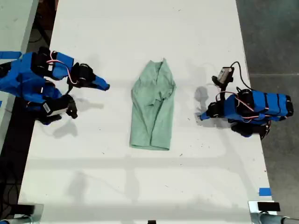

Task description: Fold t shirt

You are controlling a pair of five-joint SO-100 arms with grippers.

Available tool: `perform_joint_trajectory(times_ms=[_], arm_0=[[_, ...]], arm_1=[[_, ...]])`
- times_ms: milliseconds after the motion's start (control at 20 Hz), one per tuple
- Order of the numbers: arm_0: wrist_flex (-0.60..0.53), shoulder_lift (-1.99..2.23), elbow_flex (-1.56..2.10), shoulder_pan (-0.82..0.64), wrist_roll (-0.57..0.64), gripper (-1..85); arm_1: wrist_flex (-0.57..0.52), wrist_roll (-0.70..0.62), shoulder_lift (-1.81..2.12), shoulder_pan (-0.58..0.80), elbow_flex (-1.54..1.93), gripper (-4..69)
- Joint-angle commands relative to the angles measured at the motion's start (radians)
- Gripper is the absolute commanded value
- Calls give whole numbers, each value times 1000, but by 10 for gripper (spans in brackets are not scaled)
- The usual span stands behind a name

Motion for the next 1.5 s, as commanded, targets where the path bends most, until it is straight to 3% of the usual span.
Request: perform_joint_trajectory(times_ms=[0, 150, 350, 550, 1450], arm_0=[[-80, 267, 270, 2, -25, 1], [-158, 482, 583, -51, -21, 1], [-51, 828, 861, -127, -17, 1], [-51, 827, 865, -72, -23, 1], [-38, 827, 867, -66, -48, 1]], arm_1=[[5, -5, 9, -5, 15, -12], [5, -5, 9, -5, 15, -12], [5, -3, 9, -5, 15, -12], [5, -2, 9, -6, 15, -12], [5, -2, 9, -6, 15, -12]])
